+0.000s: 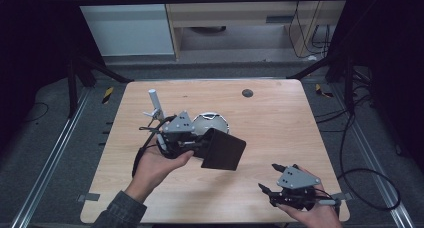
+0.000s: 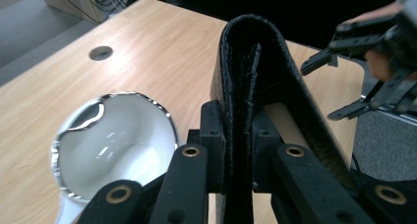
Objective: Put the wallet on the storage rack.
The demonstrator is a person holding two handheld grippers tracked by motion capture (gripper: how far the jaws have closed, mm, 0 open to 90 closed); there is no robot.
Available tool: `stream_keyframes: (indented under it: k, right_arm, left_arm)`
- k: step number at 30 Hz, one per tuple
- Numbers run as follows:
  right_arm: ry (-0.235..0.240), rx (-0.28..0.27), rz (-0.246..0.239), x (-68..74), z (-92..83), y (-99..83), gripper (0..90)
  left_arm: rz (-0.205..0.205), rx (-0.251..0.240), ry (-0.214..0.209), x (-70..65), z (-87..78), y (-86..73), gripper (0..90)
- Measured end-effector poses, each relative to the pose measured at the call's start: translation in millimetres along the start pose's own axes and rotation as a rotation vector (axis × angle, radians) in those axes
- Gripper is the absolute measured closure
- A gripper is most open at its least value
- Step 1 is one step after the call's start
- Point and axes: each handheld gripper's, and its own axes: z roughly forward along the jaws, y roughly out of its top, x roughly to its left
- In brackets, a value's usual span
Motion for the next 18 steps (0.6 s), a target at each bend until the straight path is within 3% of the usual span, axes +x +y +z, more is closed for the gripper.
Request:
stream_keyframes:
  k: [4, 5, 6, 7, 14, 18]
  right_arm:
    - [-0.089, -0.010, 0.109, -6.0, 16.1, -12.7, 16.8]
    - [-0.136, -0.018, 0.176, -9.0, 23.8, -20.3, 15.5]
    - [-0.136, -0.018, 0.176, -9.0, 23.8, -20.3, 15.5]
    - [-0.175, -0.014, 0.208, -9.9, 28.5, -27.8, 15.0]
    - [-0.238, -0.012, 0.227, -11.1, 30.2, -35.7, 14.6]
    - [-0.271, -0.006, 0.246, -15.2, 30.3, -39.1, 14.3]
  left_arm:
    - [0.009, 0.012, 0.045, 2.4, -14.0, 7.7, 80.3]
    - [0.011, 0.016, 0.055, 3.0, -17.3, 9.7, 80.3]
    - [0.007, 0.014, 0.059, 3.7, -20.3, 11.5, 80.3]
    - [0.008, 0.015, 0.063, 4.4, -23.3, 13.4, 80.3]
    - [0.036, 0.052, 0.117, 8.1, -37.5, 26.5, 80.3]
    - [0.033, 0.050, 0.126, 11.1, -41.6, 32.1, 80.3]
